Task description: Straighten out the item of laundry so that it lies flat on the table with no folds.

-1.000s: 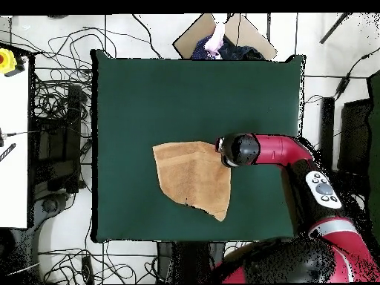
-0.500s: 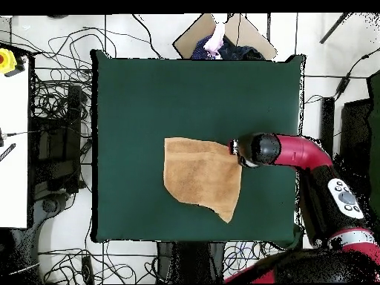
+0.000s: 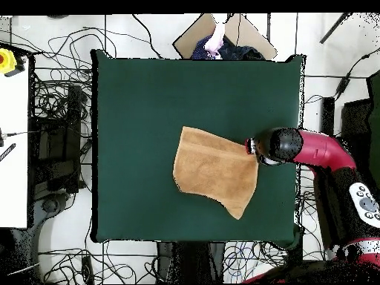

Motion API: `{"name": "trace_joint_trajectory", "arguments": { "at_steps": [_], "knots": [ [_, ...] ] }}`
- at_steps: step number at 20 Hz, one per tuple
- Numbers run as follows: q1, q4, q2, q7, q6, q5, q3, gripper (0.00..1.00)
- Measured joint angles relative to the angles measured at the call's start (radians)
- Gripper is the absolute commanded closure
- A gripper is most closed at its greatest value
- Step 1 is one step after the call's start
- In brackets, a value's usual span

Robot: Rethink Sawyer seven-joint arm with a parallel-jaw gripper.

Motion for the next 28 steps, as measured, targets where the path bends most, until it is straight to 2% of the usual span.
{"name": "trace_joint_trajectory", "arguments": {
  "at_steps": [8,15,22,24,28],
  "knots": [
    [-0.012,-0.072,0.020,-0.007,0.000,-0.002,0.001,1.00],
    [-0.035,-0.172,0.091,-0.020,0.000,-0.002,0.019,1.00],
    [-0.054,-0.258,0.163,-0.140,0.001,-0.003,0.044,1.00],
    [-0.056,-0.287,0.184,-0.205,0.002,-0.006,0.055,1.00],
    [-0.055,-0.305,0.188,-0.277,0.030,-0.006,0.058,1.00]
  ]
}}
